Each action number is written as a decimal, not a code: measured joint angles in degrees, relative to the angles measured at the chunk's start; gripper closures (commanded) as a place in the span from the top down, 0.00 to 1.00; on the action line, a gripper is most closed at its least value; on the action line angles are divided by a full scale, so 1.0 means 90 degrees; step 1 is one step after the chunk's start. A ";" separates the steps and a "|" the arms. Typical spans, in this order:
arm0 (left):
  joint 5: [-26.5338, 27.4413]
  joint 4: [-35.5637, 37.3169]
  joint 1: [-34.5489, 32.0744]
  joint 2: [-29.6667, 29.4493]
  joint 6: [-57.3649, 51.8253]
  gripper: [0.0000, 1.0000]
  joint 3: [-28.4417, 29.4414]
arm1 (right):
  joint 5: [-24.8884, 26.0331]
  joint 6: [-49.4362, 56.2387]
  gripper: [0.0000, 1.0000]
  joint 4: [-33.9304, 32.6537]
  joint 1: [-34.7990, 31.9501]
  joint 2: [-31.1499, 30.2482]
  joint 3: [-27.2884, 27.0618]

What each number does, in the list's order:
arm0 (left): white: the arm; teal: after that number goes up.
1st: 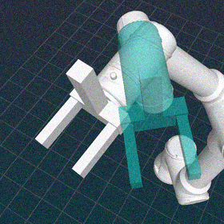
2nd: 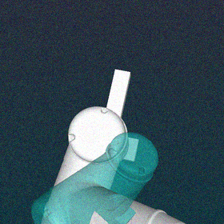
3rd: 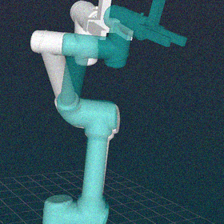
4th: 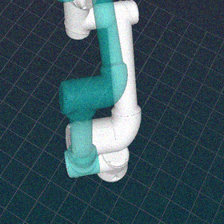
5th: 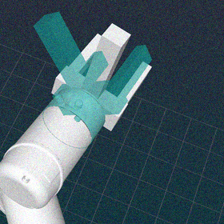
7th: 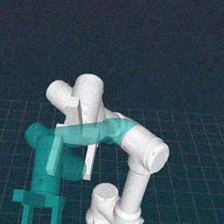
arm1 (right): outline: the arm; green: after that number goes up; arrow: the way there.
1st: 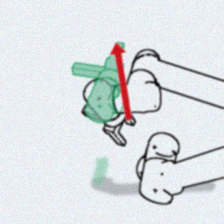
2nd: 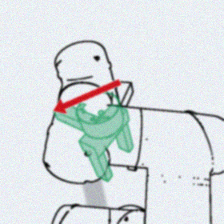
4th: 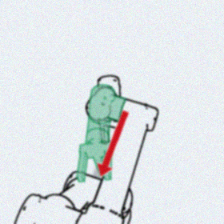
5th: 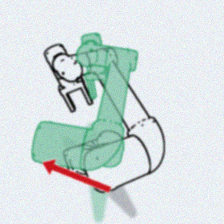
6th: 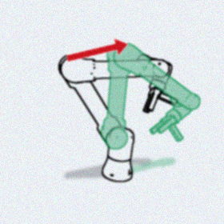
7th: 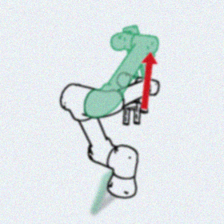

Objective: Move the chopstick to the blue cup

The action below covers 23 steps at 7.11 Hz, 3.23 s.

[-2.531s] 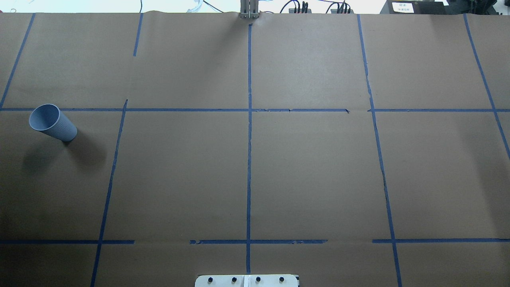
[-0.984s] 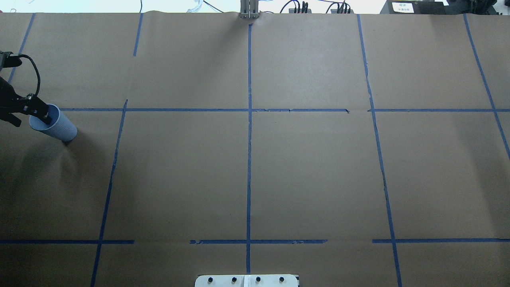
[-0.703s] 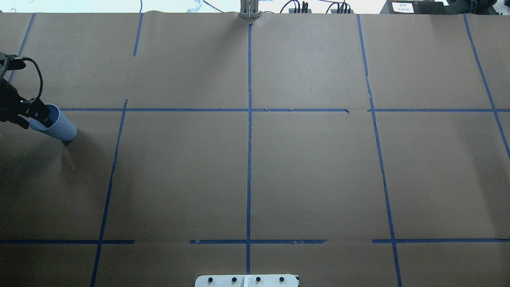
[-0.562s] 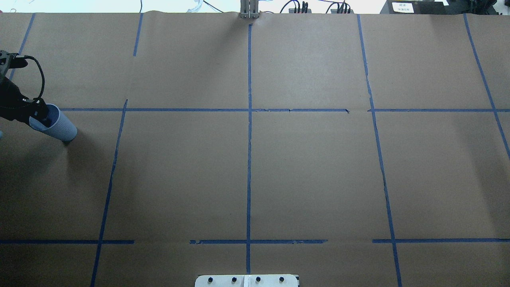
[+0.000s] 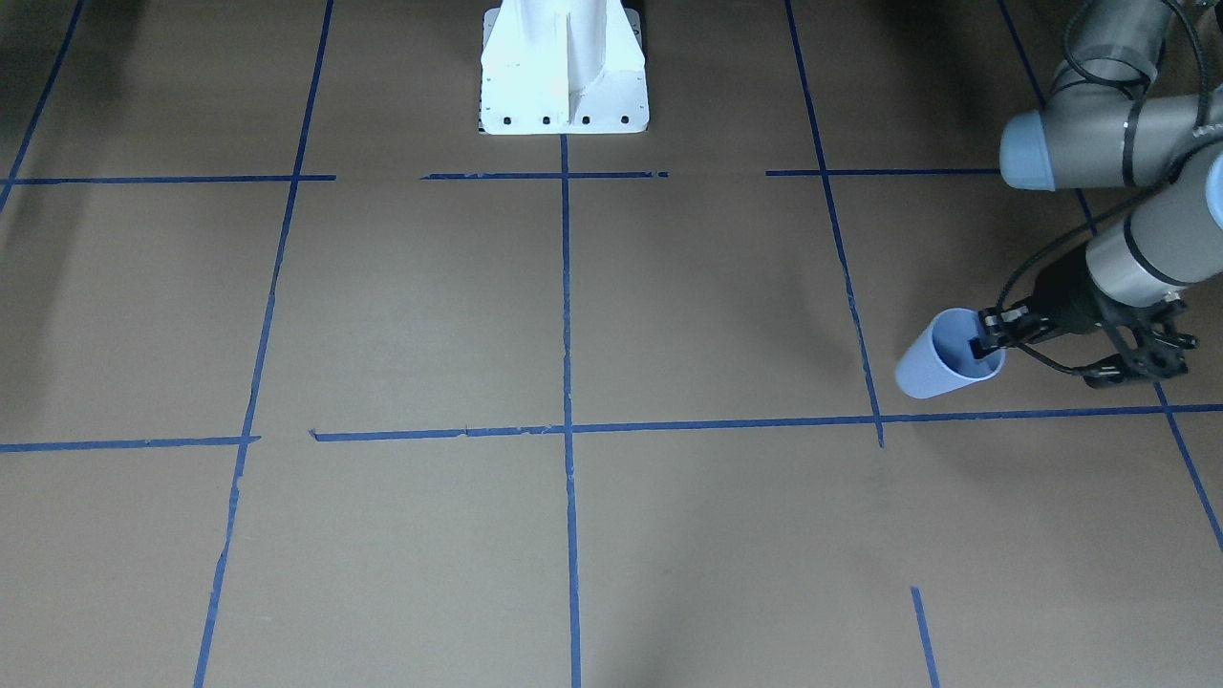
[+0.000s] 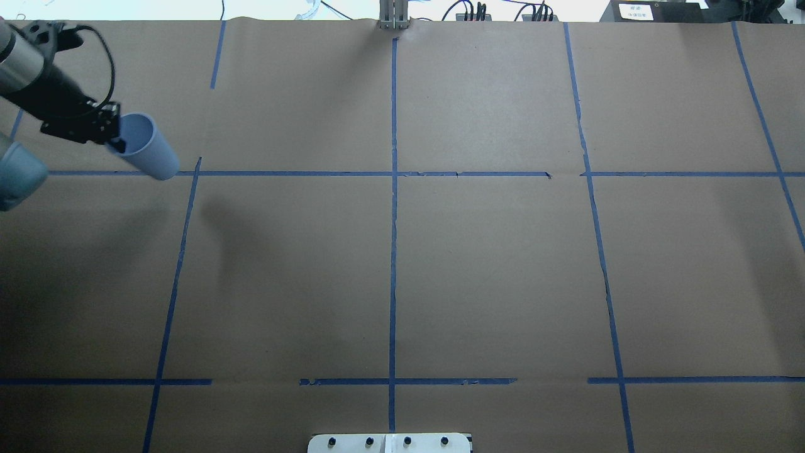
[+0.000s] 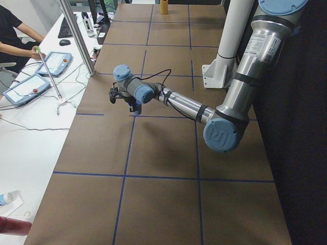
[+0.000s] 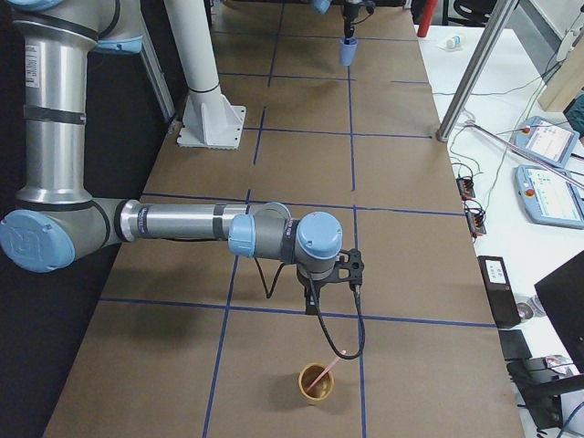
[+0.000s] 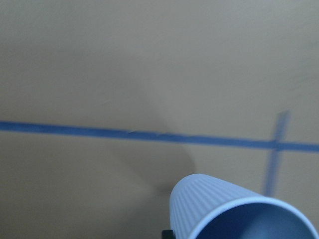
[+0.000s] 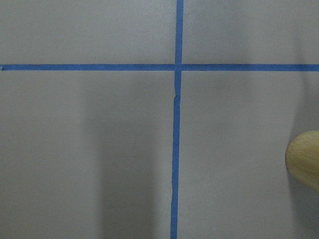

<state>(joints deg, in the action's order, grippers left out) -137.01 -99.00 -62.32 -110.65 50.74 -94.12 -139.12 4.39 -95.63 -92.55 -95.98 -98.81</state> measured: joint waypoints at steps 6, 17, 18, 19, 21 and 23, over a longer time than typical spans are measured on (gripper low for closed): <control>0.1781 0.0780 0.2645 -0.2146 0.1757 0.00 -0.0205 | -0.0036 -0.0021 1.00 0.0207 0.0006 0.0001 -0.0019; 0.2088 0.0460 0.3106 -0.3035 0.1761 1.00 0.0915 | -0.0182 -0.0032 1.00 0.0266 0.0019 -0.0016 -0.0009; 0.2081 0.0499 0.2952 -0.2929 0.1838 1.00 0.0529 | -0.0154 -0.0031 0.99 0.0270 0.0018 -0.0030 0.0003; 0.2074 0.0517 0.2725 -0.2614 0.1928 1.00 -0.0017 | -0.0083 -0.0023 0.99 0.0275 -0.0057 -0.0057 0.0042; 0.2058 0.0522 0.2360 -0.1949 0.1976 1.00 -0.0818 | 0.0384 -0.0009 0.98 0.0519 -0.0430 -0.0080 0.0199; 0.2050 0.0536 0.2228 -0.1751 0.1997 1.00 -0.1020 | 0.0825 0.0036 0.98 0.2514 -0.0689 -0.0175 0.1195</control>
<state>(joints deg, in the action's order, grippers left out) -118.55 -94.17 -42.27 -126.41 68.71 -103.30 -131.70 4.72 -73.00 -98.74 -97.56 -88.06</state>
